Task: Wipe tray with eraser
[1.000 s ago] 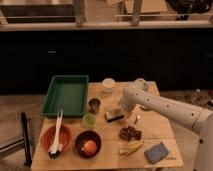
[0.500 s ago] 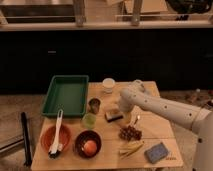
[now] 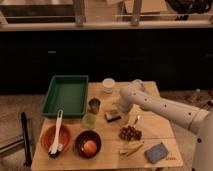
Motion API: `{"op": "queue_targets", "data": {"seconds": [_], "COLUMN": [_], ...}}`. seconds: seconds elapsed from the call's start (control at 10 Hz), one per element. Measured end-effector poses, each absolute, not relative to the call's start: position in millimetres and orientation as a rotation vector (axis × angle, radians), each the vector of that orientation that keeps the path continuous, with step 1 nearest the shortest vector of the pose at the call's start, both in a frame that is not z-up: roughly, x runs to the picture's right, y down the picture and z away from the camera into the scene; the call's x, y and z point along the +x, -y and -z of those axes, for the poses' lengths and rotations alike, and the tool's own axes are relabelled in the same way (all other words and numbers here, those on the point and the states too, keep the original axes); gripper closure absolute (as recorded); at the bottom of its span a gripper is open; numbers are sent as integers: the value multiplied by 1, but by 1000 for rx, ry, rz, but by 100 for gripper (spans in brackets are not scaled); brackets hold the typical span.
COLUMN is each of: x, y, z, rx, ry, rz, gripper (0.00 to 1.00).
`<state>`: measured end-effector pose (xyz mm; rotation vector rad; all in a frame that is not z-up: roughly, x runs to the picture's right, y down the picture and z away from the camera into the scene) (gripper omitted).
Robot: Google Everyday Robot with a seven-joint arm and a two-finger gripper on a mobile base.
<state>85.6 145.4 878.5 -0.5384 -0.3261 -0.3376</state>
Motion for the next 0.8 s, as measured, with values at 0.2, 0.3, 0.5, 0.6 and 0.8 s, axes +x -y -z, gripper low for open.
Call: {"op": "queue_targets", "data": {"seconds": [0.2, 0.3, 0.5, 0.6, 0.8], "x": [81, 77, 73, 72, 69], "y": [-145, -143, -141, -141, -142], "z": [-880, -881, -883, -885, -889], "rx": [-549, -551, -544, -541, -537], "ry": [341, 348, 356, 357, 349], "rz": [329, 324, 316, 308, 310], "gripper": [20, 20, 20, 20, 20]}}
